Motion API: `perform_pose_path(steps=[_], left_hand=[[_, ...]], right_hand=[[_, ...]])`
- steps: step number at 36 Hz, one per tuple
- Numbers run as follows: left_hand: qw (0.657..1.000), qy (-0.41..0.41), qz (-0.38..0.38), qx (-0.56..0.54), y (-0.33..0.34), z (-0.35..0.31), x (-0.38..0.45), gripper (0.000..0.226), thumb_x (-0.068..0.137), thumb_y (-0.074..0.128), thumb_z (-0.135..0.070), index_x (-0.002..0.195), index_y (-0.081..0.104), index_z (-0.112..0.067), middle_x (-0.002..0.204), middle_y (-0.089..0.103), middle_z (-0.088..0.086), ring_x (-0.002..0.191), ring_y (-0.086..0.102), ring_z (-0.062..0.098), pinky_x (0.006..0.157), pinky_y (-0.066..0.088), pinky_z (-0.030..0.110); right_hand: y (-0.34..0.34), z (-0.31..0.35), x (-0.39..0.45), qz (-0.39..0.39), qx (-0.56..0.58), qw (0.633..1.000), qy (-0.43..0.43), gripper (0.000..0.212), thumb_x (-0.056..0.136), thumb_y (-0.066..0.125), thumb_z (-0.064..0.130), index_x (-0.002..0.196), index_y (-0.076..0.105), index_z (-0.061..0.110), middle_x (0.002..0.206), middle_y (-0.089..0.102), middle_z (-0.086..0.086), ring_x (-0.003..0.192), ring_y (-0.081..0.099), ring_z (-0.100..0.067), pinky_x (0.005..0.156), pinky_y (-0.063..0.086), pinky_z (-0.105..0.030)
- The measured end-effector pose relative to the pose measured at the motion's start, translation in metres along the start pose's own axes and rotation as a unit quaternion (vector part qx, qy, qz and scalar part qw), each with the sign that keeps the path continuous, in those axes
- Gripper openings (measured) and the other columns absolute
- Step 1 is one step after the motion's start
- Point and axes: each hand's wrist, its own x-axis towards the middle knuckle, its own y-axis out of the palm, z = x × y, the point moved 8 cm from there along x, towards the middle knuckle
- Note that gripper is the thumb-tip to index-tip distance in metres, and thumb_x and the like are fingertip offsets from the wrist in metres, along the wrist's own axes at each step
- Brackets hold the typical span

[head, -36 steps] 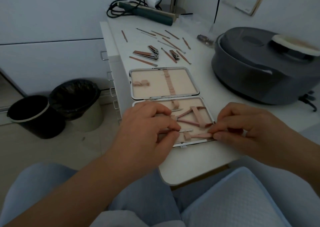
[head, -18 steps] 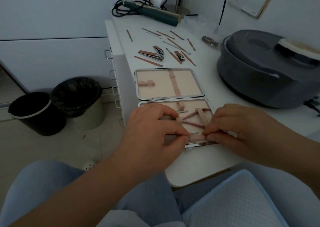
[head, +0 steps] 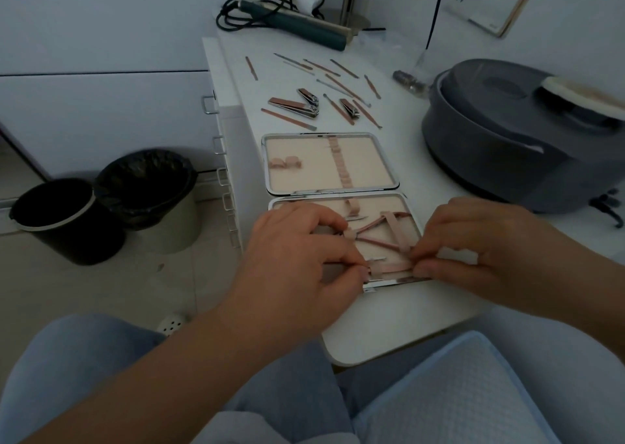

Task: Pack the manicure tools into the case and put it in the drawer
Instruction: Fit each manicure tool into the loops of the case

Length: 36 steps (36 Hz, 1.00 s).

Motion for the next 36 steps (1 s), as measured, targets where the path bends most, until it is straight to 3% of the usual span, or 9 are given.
perform_pose_path(steps=[8, 13, 18, 22, 29, 36], left_hand=[[1.000, -0.001, -0.002, -0.012, 0.000, 0.000, 0.000, 0.011, 0.069, 0.063, -0.036, 0.073, 0.073, -0.033, 0.097, 0.063, -0.010, 0.096, 0.055, 0.010, 0.087, 0.042, 0.040], [1.000, 0.002, -0.013, -0.013, -0.002, -0.001, 0.000, 0.009, 0.068, 0.065, -0.033, 0.071, 0.073, -0.031, 0.094, 0.064, -0.008, 0.093, 0.057, 0.012, 0.085, 0.043, 0.042], [1.000, -0.004, -0.014, -0.010, -0.002, -0.002, 0.000, 0.010, 0.067, 0.065, -0.034, 0.070, 0.073, -0.032, 0.094, 0.064, -0.009, 0.093, 0.057, 0.012, 0.085, 0.043, 0.040], [1.000, -0.004, -0.008, -0.007, -0.002, -0.002, 0.000, 0.010, 0.067, 0.064, -0.034, 0.071, 0.073, -0.033, 0.095, 0.063, -0.009, 0.094, 0.056, 0.011, 0.087, 0.042, 0.039], [1.000, -0.007, -0.008, -0.010, -0.001, -0.002, 0.000, 0.010, 0.067, 0.063, -0.036, 0.070, 0.072, -0.032, 0.094, 0.063, -0.010, 0.094, 0.056, 0.010, 0.088, 0.040, 0.038], [1.000, -0.003, -0.009, -0.013, -0.003, -0.002, 0.000, 0.016, 0.067, 0.066, -0.037, 0.081, 0.072, -0.033, 0.095, 0.063, -0.010, 0.095, 0.055, 0.010, 0.088, 0.040, 0.037]], right_hand=[[0.002, 0.006, 0.004, 0.034, -0.069, 0.996, -0.035, 0.010, 0.073, 0.063, 0.027, 0.074, 0.071, 0.021, 0.071, 0.063, 0.007, 0.062, 0.060, -0.012, 0.055, 0.053, -0.028], [0.004, 0.000, 0.008, 0.052, -0.029, 0.998, -0.020, 0.010, 0.075, 0.062, 0.033, 0.076, 0.070, 0.027, 0.071, 0.055, 0.018, 0.064, 0.047, 0.004, 0.058, 0.050, -0.025], [0.007, -0.005, 0.006, 0.047, 0.029, 0.998, 0.013, 0.013, 0.075, 0.063, 0.035, 0.079, 0.072, 0.027, 0.073, 0.059, 0.017, 0.066, 0.052, 0.001, 0.062, 0.048, -0.023], [0.011, -0.002, 0.007, 0.043, 0.028, 0.999, 0.017, 0.015, 0.076, 0.059, 0.033, 0.079, 0.071, 0.025, 0.073, 0.052, 0.022, 0.066, 0.047, 0.007, 0.065, 0.043, -0.016], [0.014, 0.010, 0.008, 0.046, -0.057, 0.997, -0.008, 0.027, 0.081, 0.043, 0.040, 0.078, 0.065, 0.026, 0.076, 0.059, 0.011, 0.070, 0.054, -0.006, 0.060, 0.039, -0.017], [0.011, 0.006, 0.006, 0.017, 0.002, 1.000, -0.005, 0.013, 0.079, 0.060, 0.031, 0.083, 0.070, 0.025, 0.077, 0.060, 0.014, 0.070, 0.053, -0.002, 0.062, 0.050, -0.026]])
